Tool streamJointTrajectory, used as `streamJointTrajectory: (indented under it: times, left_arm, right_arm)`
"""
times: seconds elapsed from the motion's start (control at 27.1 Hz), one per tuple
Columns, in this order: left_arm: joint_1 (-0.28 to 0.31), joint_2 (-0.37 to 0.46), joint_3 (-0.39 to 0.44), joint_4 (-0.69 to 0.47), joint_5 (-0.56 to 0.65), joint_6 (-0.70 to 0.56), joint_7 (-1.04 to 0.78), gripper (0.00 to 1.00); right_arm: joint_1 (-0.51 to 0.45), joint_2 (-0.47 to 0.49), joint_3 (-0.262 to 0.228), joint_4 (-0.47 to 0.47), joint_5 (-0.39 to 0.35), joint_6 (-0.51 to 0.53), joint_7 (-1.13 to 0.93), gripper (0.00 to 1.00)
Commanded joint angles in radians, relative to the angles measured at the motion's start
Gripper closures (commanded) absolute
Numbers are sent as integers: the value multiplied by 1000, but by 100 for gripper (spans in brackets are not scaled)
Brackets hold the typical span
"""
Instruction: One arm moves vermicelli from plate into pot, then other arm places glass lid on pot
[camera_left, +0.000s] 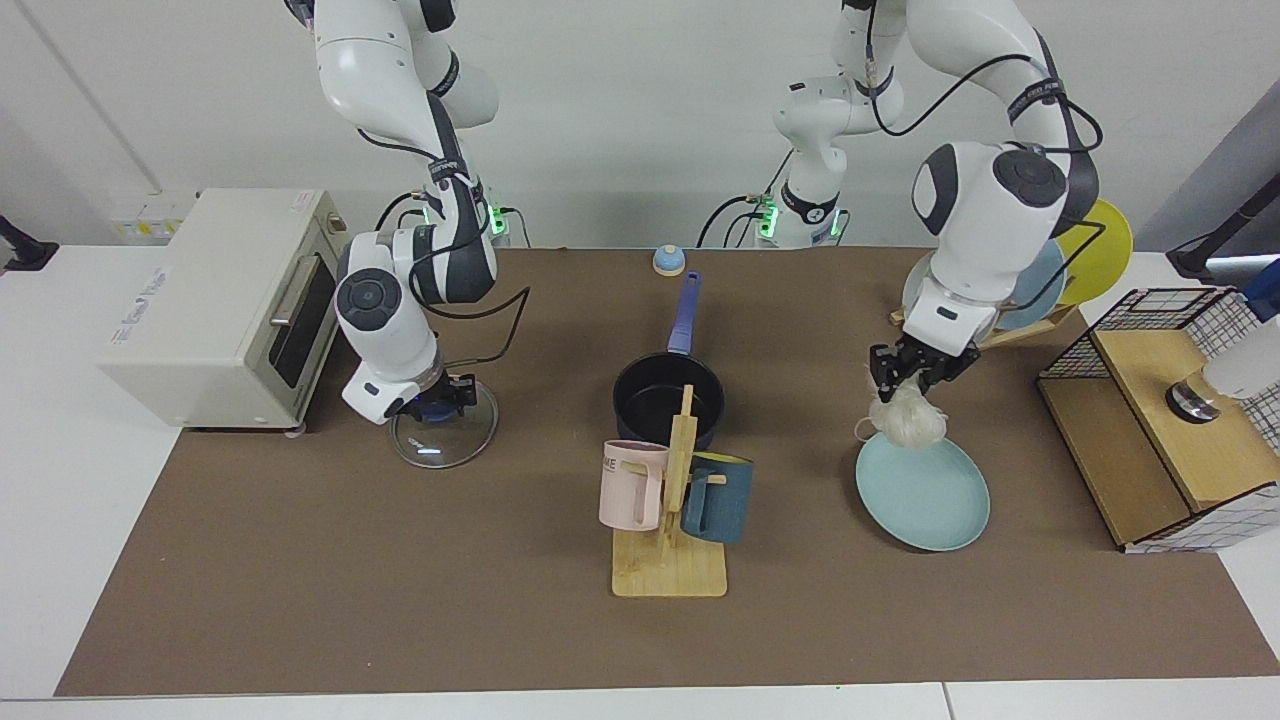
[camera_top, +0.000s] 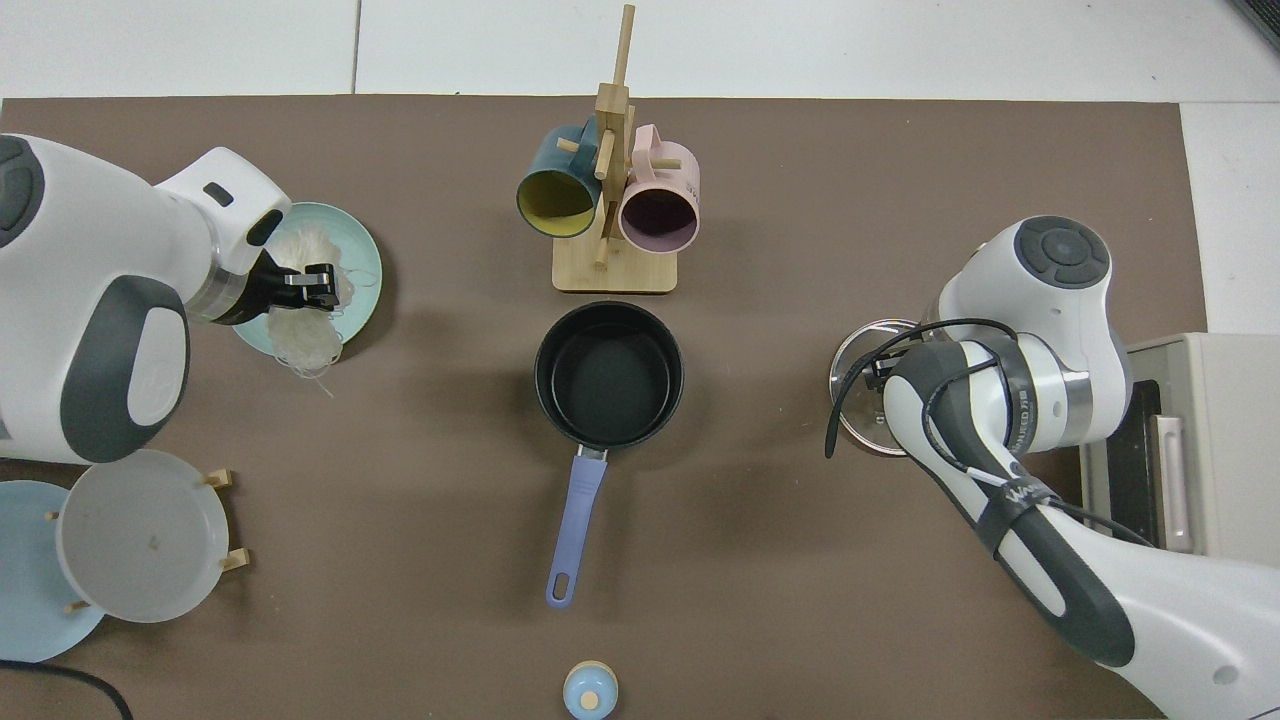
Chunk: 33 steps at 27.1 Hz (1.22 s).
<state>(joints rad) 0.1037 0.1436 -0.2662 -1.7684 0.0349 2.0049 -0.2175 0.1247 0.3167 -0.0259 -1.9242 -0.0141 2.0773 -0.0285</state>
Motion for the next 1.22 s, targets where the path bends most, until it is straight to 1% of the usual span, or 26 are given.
streamJointTrajectory:
  times: [0.0, 0.15, 0.37, 0.59, 0.77, 0.85, 0.88, 0.92, 0.96, 1.03, 1.07, 1.11, 1.18]
  left_arm:
    - [-30, -65, -91, -48, 0, -15, -182, 100]
    - [-30, -62, -180, -48, 0, 14, -299, 100]
    - [-33, -25, -321, -52, 0, 71, -447, 100]
    - [-33, -4, -403, -56, 0, 138, -542, 100]
    - [-33, 7, -424, -57, 2, 164, -566, 100]
    - [-35, 31, -432, -65, 8, 173, -571, 100]
    - [-47, 59, -432, -68, 40, 192, -586, 100]
    - [-77, 111, -432, -75, 115, 222, -635, 100]
    - [-90, 158, -433, -80, 197, 241, -695, 100]
    - [-98, 224, -442, -83, 336, 258, -796, 100]
    - [-95, 244, -461, -83, 370, 262, -816, 100]
    - [-85, 257, -479, -82, 375, 264, -818, 100]
    - [-72, 264, -490, -82, 375, 275, -819, 100]
  right_arm:
    - [1, -31, 4, 27, -10, -63, -16, 96]
    - [1, -30, 4, 71, -9, -97, -16, 99]
    - [-2, -42, 4, 106, 2, -97, -16, 100]
    - [-4, -53, 4, 125, 6, -97, -24, 100]
    - [-7, -102, 4, 126, -7, -109, -27, 100]
    - [-5, -123, 4, 132, -1, -132, -27, 100]
    - [-5, -137, 4, 136, 6, -144, -27, 100]
    - [-4, -154, 4, 137, 8, -158, -27, 100]
    - [-4, -166, 4, 137, 9, -166, -27, 100]
    - [-2, -195, 4, 137, 11, -180, -25, 100]
    - [-2, -209, 4, 137, 11, -189, -25, 100]
    - [-4, -220, 4, 139, 8, -200, -27, 100]
    - [-7, -235, 4, 151, 6, -227, -27, 100]
